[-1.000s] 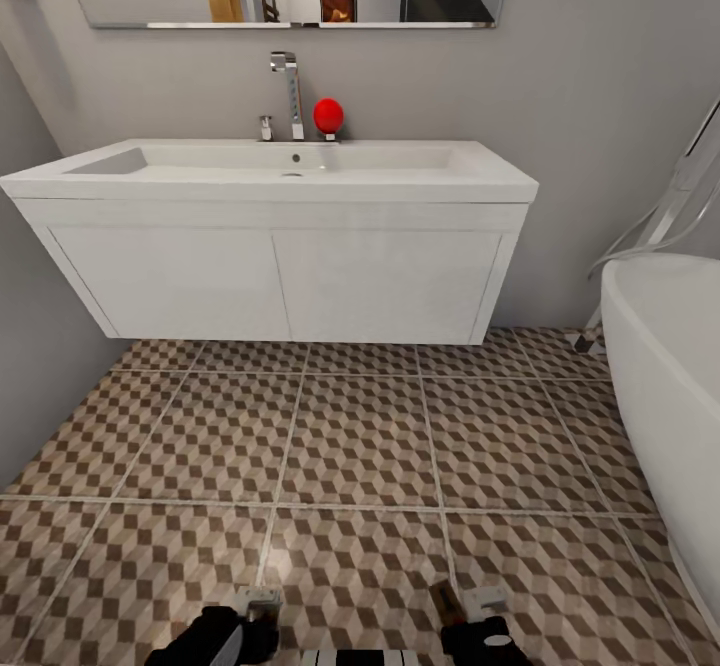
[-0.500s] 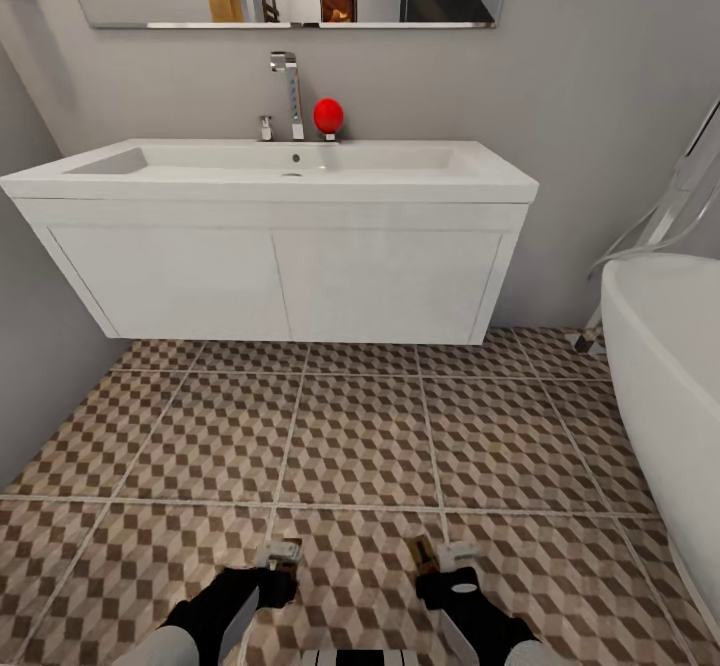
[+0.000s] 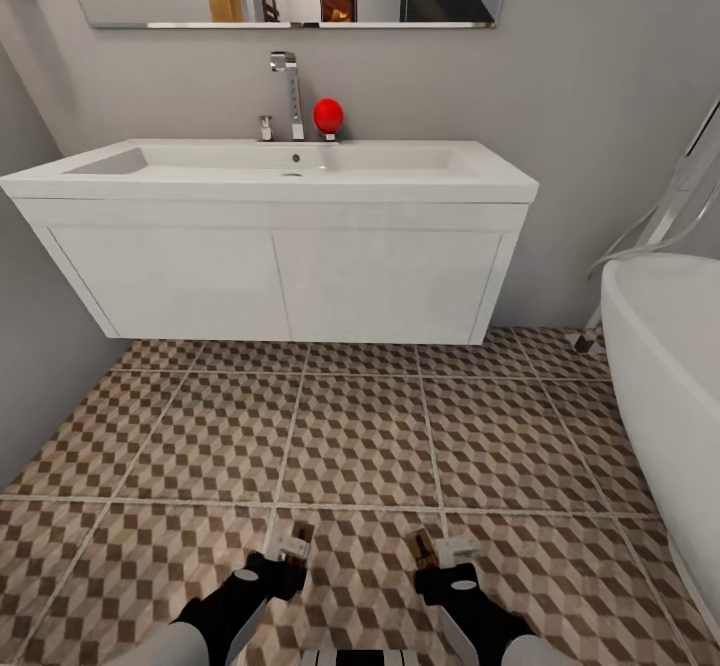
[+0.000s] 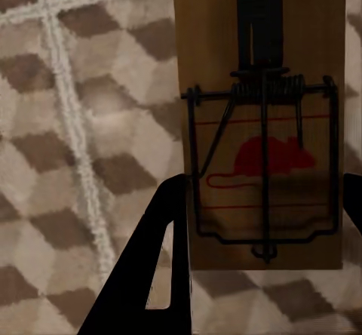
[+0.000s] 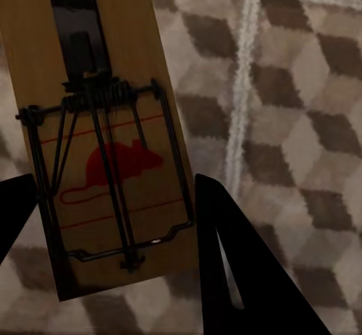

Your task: Take the four mousetraps from the cabinet in the bathroom and place them on the bathroom floor. Make sure all four end up on the same floor surface, and ensure that at least two of them are either under or directly next to the same bathroom sink.

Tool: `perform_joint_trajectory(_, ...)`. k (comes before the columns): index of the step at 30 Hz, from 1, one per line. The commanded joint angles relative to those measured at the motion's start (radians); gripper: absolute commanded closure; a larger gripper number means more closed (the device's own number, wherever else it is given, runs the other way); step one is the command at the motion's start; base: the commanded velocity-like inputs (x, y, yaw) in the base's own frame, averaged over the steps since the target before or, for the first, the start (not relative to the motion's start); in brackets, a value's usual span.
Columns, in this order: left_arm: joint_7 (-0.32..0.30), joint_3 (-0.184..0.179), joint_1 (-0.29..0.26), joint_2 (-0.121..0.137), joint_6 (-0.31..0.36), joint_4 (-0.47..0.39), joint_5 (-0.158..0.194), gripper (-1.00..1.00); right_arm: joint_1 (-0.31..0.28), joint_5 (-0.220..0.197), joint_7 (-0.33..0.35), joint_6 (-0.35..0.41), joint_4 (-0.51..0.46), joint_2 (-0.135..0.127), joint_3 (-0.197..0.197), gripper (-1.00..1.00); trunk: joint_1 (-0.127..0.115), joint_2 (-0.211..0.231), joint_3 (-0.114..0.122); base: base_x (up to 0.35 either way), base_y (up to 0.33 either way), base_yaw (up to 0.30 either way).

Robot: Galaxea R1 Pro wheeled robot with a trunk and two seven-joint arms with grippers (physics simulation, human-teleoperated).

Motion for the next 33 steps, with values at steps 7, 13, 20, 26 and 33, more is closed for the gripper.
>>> perform_joint_trajectory(7, 0.003, -0.001, 0.0, 0.002, -0.013, 0.035, -0.032, 1.0, -0.001, -0.005, -0.01, -0.01, 0.061, -0.004, 0.007, 1.0, 0.0, 0.0, -0.001, 0.0, 0.0, 0.0)
perform_joint_trajectory(13, 0.003, 0.001, 0.0, 0.003, -0.018, 0.041, -0.033, 1.0, -0.001, -0.008, -0.011, -0.02, 0.075, -0.009, -0.02, 1.0, 0.0, 0.0, -0.001, 0.0, 0.0, 0.0)
perform_joint_trajectory(20, 0.003, 0.004, 0.0, 0.002, -0.025, 0.042, -0.034, 1.0, -0.001, -0.008, -0.011, -0.042, 0.095, -0.01, -0.04, 1.0, 0.0, 0.0, -0.001, 0.0, 0.0, 0.0)
perform_joint_trajectory(26, 0.003, 0.005, 0.0, 0.001, -0.028, 0.04, -0.035, 1.0, 0.0, -0.007, -0.01, -0.072, 0.098, -0.01, -0.042, 1.0, 0.0, 0.0, -0.001, 0.0, 0.0, 0.0)
perform_joint_trajectory(33, 0.002, 0.009, 0.0, -0.001, -0.029, 0.026, -0.035, 1.0, 0.0, -0.006, -0.01, -0.078, 0.099, -0.01, -0.042, 1.0, 0.0, 0.0, -0.001, 0.0, 0.0, 0.0)
